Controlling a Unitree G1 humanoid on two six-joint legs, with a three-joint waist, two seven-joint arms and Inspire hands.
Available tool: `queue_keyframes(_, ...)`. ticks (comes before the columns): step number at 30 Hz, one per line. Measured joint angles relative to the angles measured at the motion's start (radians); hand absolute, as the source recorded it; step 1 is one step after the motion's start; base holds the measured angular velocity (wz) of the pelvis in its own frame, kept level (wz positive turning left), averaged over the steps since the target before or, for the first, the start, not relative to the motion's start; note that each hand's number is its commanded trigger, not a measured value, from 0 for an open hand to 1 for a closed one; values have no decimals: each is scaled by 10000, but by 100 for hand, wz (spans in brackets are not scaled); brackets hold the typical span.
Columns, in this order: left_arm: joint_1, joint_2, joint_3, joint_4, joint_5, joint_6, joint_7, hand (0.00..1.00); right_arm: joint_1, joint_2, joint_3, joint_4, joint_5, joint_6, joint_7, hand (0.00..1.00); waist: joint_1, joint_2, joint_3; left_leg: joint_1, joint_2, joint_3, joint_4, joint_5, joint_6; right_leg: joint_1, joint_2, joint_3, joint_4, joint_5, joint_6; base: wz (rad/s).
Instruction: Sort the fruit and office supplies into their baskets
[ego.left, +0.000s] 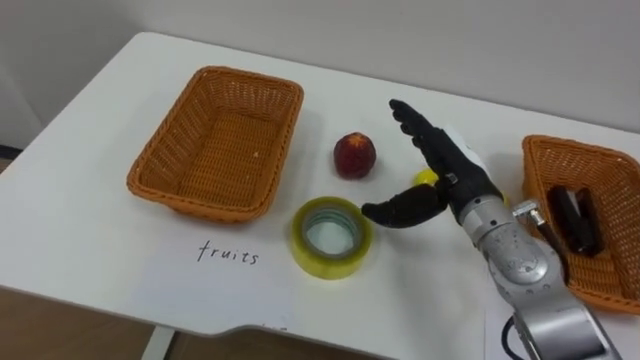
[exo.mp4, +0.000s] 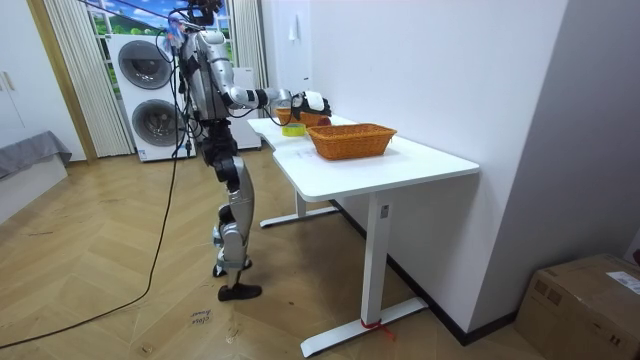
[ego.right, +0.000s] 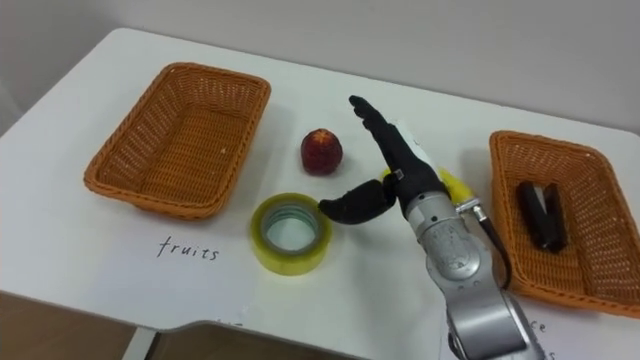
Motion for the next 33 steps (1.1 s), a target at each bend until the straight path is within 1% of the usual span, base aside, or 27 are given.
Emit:
queue_keyframes(2,-9,-1,0,0,8,102,-47,0,1,24,196,-1,-65,7,139,0,39,2,1,-2,2,-14,-1,0,0,6,-5,-69,-1,0,0,0)
queue_keyframes(5,-10,14,2,-5,13,158,-187,0,1,32,236,0,-110,42,254,0,116,4,2,-2,-1,-28,1,0,0,14,-10,-85,0,0,0,0)
queue_keyframes(17,0,23,2,-9,11,161,-256,0,2,36,489,137,-348,236,597,0,193,-1,6,1,-19,-40,22,12,16,43,-38,-96,5,-1,2,0)
queue_keyframes(21,-16,27,3,-11,9,162,-256,0,2,125,508,371,-367,244,635,0,187,-16,18,0,-19,-40,20,12,17,47,-51,-100,4,-1,3,0)
queue_keyframes(25,-15,31,10,-23,12,168,-269,0,2,310,507,407,-389,438,834,0,183,-24,24,-6,-19,-43,16,12,17,46,-69,-102,4,-5,8,0)
queue_keyframes(28,-4,16,31,-138,12,218,-280,0,2,431,507,410,-565,439,1001,0,183,-33,23,-51,-23,-55,15,15,21,10,-64,-98,2,-6,10,0)
queue_keyframes(33,2,0,34,-347,14,221,-277,0,1,443,502,410,-836,439,1209,0,198,-45,15,-75,-28,-104,12,17,24,-1,-51,-117,2,-6,11,1)
